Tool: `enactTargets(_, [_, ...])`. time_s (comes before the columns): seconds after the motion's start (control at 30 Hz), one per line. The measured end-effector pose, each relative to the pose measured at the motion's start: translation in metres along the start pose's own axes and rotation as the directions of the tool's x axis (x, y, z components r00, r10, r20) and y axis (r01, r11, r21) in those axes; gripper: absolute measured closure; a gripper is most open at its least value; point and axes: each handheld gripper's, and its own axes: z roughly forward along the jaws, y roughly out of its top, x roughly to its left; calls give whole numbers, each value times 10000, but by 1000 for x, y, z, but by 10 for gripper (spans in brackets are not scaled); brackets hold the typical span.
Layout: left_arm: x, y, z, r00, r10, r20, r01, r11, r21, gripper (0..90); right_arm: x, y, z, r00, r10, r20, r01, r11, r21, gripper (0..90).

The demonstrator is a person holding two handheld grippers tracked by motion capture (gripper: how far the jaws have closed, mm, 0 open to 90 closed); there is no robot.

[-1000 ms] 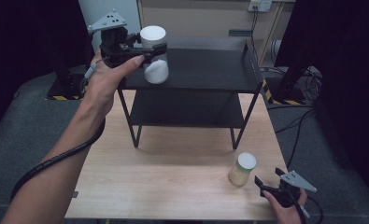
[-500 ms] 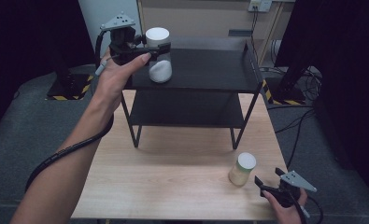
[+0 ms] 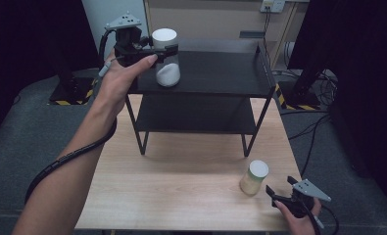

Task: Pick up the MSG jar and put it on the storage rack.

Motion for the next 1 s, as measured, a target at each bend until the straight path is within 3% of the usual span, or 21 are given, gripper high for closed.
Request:
enactTargets(0.73, [1, 3, 0, 10000, -47, 48, 46, 9999, 130, 321, 0, 1, 1, 9999, -94, -100, 94, 10000, 27, 65])
enactTargets(0.87, [0, 5, -1, 9999, -21, 116, 19, 9998, 174, 212, 0, 1, 1, 9999, -90, -114, 91, 10000, 23, 64])
enactTargets(1.0, [-11, 8, -10, 9984, 416, -371, -403, 9985, 370, 55, 1, 1, 1, 9999, -105, -132, 105, 9999, 24, 61])
